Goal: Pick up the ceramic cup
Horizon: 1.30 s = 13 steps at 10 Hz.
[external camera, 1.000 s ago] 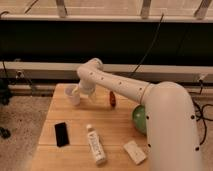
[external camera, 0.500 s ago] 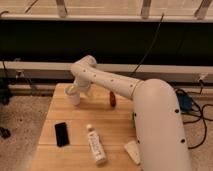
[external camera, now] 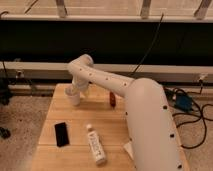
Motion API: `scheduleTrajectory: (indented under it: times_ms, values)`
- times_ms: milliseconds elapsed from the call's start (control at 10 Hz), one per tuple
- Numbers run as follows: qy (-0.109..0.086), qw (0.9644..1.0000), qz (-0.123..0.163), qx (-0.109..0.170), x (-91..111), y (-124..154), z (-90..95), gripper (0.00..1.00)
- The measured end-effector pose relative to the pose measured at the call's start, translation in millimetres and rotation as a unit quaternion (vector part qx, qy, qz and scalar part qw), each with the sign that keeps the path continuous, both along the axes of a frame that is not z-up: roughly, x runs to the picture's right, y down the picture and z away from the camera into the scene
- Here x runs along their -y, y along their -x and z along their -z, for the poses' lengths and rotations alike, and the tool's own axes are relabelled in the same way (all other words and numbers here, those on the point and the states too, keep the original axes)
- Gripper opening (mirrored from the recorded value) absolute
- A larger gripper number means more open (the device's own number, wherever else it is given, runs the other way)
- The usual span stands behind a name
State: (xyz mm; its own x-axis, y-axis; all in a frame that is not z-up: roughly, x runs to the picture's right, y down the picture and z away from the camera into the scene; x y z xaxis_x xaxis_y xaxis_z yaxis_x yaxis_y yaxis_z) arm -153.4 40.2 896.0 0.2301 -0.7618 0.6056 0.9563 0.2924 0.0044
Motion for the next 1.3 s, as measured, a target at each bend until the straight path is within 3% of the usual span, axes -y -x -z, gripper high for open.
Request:
scheduleTrajectory:
  times_ms: [300, 1300]
  values:
    - [0.001, 1.0000, -0.003, 0.003, -3.2, -3.1, 0.3, 0.05]
    - [-0.004, 0.9997, 0.007, 0.023, 35.8, -23.9, 37.3, 0.04]
